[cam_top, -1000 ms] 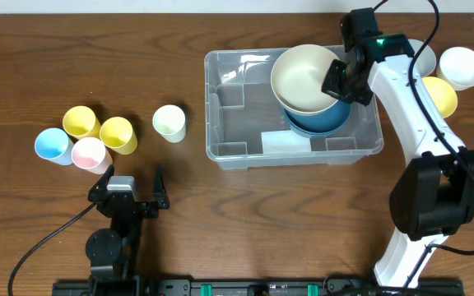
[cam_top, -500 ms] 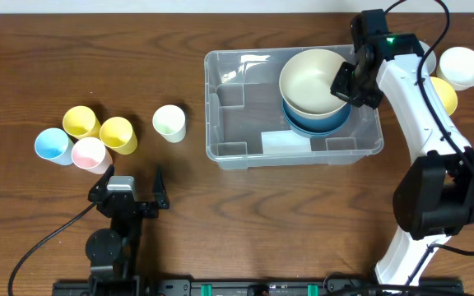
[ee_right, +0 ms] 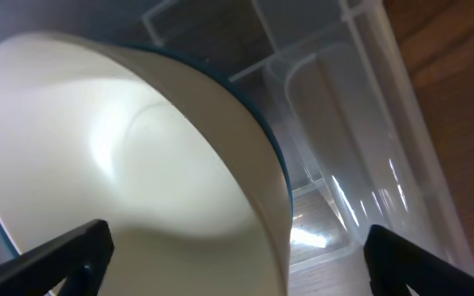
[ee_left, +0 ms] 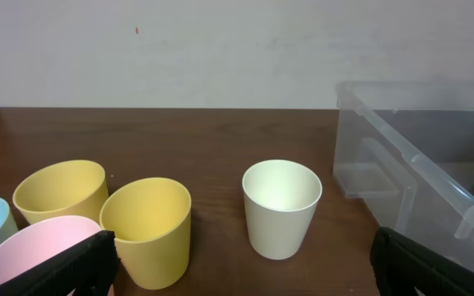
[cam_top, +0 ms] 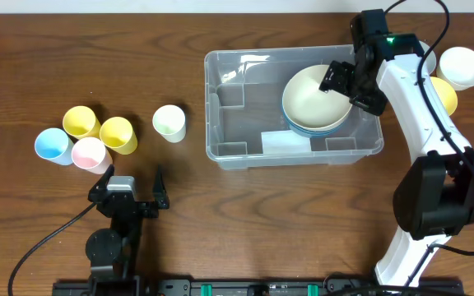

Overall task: Pack container
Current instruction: 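Lift the white bowl, place it onto the blue bowls in the bin, release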

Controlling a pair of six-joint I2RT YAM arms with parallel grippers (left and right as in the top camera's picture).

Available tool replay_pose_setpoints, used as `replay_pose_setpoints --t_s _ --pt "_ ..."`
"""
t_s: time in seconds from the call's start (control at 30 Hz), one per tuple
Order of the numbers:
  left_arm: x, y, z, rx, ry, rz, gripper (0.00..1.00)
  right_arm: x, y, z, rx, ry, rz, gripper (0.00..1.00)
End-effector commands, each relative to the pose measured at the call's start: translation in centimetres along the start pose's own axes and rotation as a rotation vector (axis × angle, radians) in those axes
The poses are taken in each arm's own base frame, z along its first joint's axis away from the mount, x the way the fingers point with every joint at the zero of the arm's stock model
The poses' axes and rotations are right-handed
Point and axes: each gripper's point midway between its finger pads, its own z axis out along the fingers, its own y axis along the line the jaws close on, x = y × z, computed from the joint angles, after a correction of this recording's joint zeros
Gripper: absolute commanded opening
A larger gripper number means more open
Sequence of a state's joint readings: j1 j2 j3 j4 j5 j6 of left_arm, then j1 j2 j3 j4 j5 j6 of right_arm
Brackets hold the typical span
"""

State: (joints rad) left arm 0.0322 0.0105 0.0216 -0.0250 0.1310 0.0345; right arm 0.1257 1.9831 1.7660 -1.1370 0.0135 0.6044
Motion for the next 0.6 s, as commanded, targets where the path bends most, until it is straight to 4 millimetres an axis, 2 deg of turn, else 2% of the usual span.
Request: replay_pose_setpoints --t_s 0.0,0.37,0.47,0.57 --pt "1.6 -0.1 0.1 0.008 0.046 0.01 0.98 -0.4 0.4 -0.5 -0.032 -0.01 -0.032 0.99" --pt "1.6 -0.1 0.1 0.008 0.046 0.01 0.98 0.3 0.4 -0.5 -0.036 0.019 -0.036 0.95" --pt "1.6 -0.1 0.1 0.008 0.046 0.01 0.98 0.7 0.3 -0.3 -0.025 0.033 -0.045 0.79" --pt "1.6 -0.1 0.1 0.008 0.046 0.01 0.98 0.7 0.3 -0.1 -0.022 0.037 -0.045 0.44"
